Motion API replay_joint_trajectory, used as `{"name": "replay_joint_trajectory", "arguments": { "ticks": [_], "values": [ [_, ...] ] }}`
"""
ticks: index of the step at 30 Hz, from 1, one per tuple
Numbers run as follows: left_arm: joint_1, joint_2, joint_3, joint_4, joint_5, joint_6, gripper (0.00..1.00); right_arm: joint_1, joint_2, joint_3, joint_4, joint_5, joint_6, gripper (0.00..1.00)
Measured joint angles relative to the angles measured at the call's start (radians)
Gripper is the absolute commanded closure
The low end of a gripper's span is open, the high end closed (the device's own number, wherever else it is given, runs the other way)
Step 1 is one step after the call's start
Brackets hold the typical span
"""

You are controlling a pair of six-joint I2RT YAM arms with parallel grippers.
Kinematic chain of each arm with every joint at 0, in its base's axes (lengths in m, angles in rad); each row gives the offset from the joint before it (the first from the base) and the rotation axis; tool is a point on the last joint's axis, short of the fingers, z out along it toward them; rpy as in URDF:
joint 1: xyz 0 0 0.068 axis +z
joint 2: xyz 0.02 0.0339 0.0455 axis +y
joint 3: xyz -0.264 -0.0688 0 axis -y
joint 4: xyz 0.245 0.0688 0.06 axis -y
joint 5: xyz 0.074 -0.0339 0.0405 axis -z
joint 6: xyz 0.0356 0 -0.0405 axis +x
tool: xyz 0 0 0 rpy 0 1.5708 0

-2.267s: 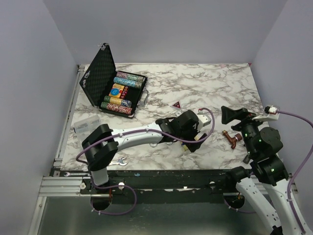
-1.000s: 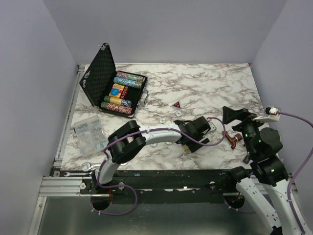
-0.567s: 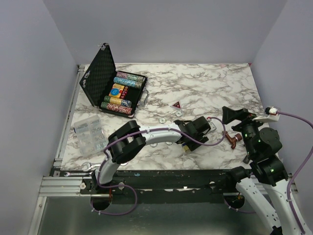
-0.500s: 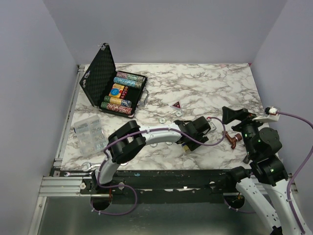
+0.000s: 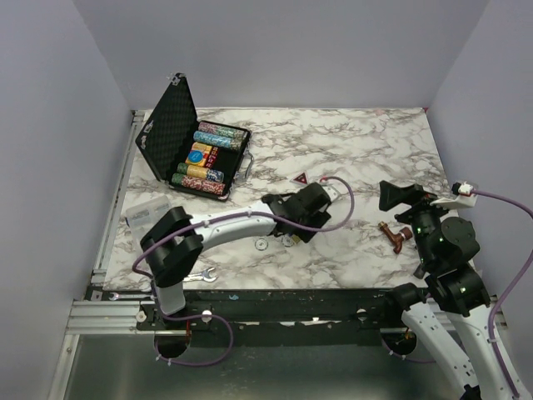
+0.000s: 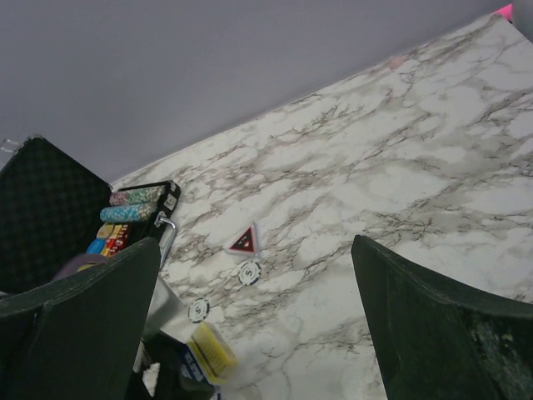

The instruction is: Pack up texas hold em set

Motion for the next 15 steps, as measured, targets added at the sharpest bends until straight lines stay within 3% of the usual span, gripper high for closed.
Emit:
{"name": "replay_joint_trajectory", "arguments": {
  "ticks": [7, 15],
  "values": [
    [0.210, -0.190, 0.007, -0.078, -0.013, -0.064, 0.87, 0.000, 0.000, -0.006, 0.003, 0.000, 0.000, 0.00],
    [0.470, -0.185, 0.178, -0.250, -0.055, -0.071, 0.92, 0.000, 0.000, -0.028, 0.003, -0.002, 0.000, 0.00]
  ]
}}
